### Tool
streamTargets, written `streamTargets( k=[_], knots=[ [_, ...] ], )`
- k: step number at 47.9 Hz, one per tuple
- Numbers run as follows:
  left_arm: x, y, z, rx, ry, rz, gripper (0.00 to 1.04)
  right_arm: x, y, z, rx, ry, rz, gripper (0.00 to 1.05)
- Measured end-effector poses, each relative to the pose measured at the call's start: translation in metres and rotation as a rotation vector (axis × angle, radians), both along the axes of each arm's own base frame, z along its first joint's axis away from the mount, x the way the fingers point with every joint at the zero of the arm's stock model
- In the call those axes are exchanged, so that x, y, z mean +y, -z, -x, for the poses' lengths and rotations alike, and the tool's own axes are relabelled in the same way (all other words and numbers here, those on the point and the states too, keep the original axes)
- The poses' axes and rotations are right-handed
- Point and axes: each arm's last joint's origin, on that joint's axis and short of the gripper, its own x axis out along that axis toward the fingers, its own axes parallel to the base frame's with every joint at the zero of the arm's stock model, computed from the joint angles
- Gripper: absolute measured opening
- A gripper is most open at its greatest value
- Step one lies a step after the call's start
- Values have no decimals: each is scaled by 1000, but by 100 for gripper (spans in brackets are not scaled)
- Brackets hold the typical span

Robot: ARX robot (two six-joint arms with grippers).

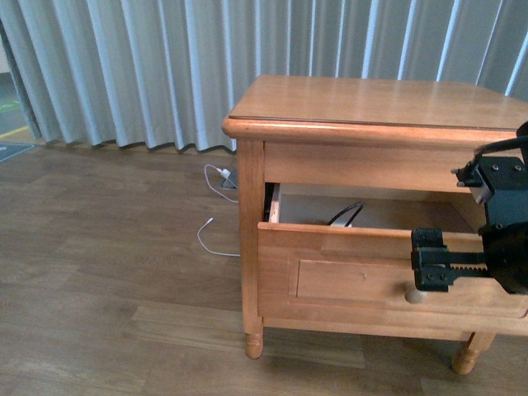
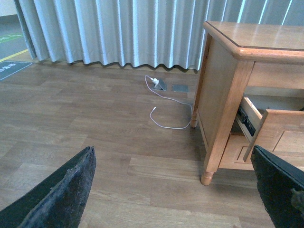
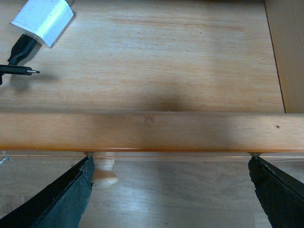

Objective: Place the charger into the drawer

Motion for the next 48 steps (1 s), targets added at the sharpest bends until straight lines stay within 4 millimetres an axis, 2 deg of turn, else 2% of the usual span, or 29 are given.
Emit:
streamTargets(
  k=[8,18,27,48],
  knots=[
    [0,0,0,0,0,0,99,-5,4,-25,-81,12,-58,97],
    [0,0,0,0,0,0,99,-10,12,-41,-181,34,-110,97],
    [0,0,0,0,0,0,99,-12,20,-48,-277,16,-191,97],
    [0,0,0,0,0,0,99,-11,34,-60,-345,80,-257,97]
  ],
)
